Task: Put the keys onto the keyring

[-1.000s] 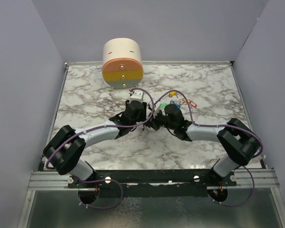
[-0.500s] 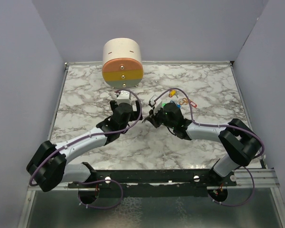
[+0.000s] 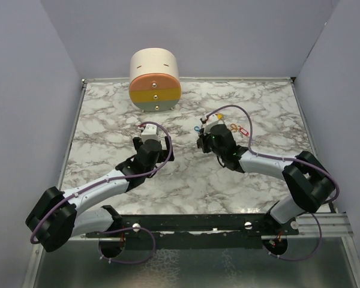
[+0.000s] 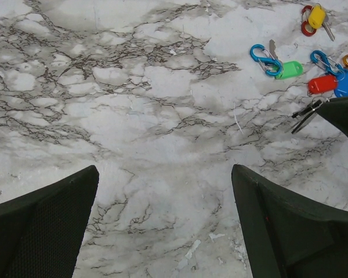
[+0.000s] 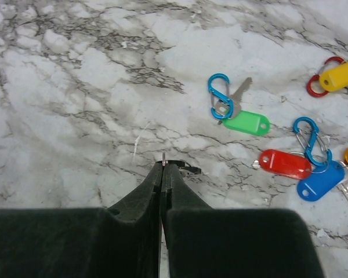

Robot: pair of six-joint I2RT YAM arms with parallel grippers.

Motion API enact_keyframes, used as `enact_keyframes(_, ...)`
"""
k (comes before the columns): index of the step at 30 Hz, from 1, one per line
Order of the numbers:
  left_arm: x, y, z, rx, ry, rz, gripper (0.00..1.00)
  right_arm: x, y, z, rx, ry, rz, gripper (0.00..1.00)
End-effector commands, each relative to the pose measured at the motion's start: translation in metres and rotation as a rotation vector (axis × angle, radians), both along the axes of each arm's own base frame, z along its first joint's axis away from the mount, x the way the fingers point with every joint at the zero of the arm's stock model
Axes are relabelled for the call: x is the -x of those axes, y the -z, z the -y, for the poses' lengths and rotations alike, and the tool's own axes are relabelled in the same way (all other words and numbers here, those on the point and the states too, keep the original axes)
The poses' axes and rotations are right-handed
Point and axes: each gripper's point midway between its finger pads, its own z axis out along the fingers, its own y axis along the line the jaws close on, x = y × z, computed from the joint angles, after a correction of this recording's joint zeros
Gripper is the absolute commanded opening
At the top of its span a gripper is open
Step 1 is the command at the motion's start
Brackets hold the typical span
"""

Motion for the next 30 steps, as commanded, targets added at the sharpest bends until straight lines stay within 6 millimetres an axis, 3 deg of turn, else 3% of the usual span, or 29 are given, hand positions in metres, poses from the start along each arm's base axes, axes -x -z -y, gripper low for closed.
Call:
enact_keyframes(1, 0.003, -0.003, 0.002, 0.042, 0.005, 0.003, 0.99, -0.018, -0.006, 0.009, -0.023, 0.086, -0.005, 0.01)
enact_keyframes(9, 0.005, 0.002, 0.0, 0.028, 0.004, -0.009, 0.99, -0.026, 0.01, 0.009, -0.013, 0.108, -0.048, 0.03)
enact_keyframes(16, 0.005, 0.003, -0.002, 0.023, 0.001, -0.011, 0.99, -0.031, 0.015, 0.016, -0.013, 0.148, -0.06, 0.27)
enact_keyframes(21, 0.007, 0.001, -0.004, 0.021, 0.001, -0.011, 0.99, -0.027, 0.003, 0.018, -0.041, 0.155, -0.047, 0.47)
enact_keyframes(26, 0.012, 0.001, -0.007, 0.041, -0.004, -0.008, 0.99, -0.01, -0.009, 0.044, -0.118, 0.258, -0.026, 0.53)
enact_keyframes(30, 0.016, 0.007, -0.01, 0.048, -0.007, -0.015, 0.99, 0.018, -0.003, 0.073, -0.199, 0.336, -0.018, 0.61)
